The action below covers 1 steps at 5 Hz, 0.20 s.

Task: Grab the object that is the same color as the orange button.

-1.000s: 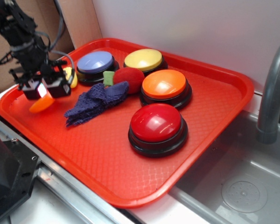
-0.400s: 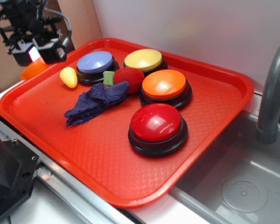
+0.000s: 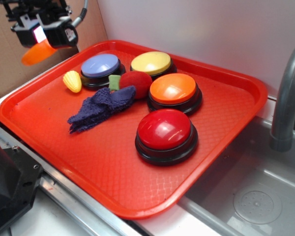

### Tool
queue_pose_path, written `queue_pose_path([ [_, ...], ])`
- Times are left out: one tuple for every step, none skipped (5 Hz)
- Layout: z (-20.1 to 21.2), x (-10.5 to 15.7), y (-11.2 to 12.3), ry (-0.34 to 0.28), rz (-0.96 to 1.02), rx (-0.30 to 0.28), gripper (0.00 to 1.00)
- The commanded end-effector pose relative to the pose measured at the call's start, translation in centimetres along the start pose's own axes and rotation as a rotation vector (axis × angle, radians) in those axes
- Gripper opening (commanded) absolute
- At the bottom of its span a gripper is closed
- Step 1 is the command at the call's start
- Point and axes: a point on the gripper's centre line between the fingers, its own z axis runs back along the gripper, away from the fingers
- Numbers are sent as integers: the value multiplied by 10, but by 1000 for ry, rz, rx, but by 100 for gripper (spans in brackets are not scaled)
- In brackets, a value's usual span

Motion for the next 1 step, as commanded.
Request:
queue_pose_path([
  [22, -12, -31, -23, -130, -1, 0],
])
